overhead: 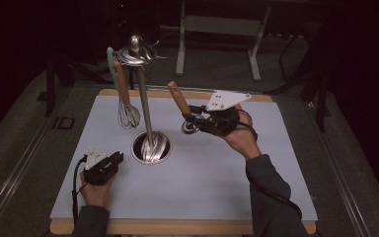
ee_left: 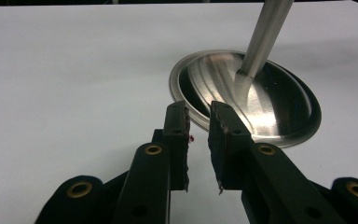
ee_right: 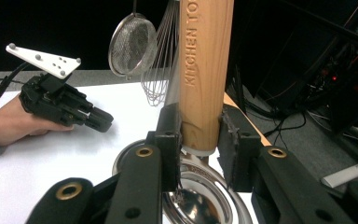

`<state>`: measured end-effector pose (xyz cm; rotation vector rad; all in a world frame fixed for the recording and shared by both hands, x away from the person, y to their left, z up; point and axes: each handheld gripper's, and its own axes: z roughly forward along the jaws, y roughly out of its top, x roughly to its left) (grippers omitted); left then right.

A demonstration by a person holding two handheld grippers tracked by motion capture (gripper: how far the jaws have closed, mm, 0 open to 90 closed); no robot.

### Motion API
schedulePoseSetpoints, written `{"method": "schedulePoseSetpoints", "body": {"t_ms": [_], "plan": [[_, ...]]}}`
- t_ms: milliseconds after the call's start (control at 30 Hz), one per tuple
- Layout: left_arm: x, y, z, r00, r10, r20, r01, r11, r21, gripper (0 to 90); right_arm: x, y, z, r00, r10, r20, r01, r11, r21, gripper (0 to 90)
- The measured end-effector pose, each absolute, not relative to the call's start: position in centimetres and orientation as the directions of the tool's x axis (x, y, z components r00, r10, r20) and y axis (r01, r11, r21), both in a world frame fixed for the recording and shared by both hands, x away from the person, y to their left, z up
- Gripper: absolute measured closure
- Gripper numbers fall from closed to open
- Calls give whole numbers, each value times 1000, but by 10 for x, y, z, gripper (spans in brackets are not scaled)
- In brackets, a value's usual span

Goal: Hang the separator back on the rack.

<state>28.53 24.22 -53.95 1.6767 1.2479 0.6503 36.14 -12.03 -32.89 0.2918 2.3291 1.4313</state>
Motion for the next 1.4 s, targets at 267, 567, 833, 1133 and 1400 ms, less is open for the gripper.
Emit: {"method": "schedulePoseSetpoints", "body": {"t_ms": [267,567,833,1133,1400], "plan": [[285,242,-539,348,932,-105,447,-66,892,776,360,-116,-325,-904,362,-227,-41,455,890,710],[285,242,-539,348,932,-105,447,-66,892,775,361,-112,-321,-907,352,-233,-56,446,893,710],[285,242,-539,348,932,-106,446,-65,892,775,359,-106,-318,-907,343,-243,-70,446,892,710],[285,242,-539,348,932,-105,447,-66,892,775,358,-102,-311,-906,338,-257,-85,447,890,710],[285,242,-539,348,932,-106,447,-66,892,775,356,-98,-304,-907,325,-268,-99,454,886,710]]}}
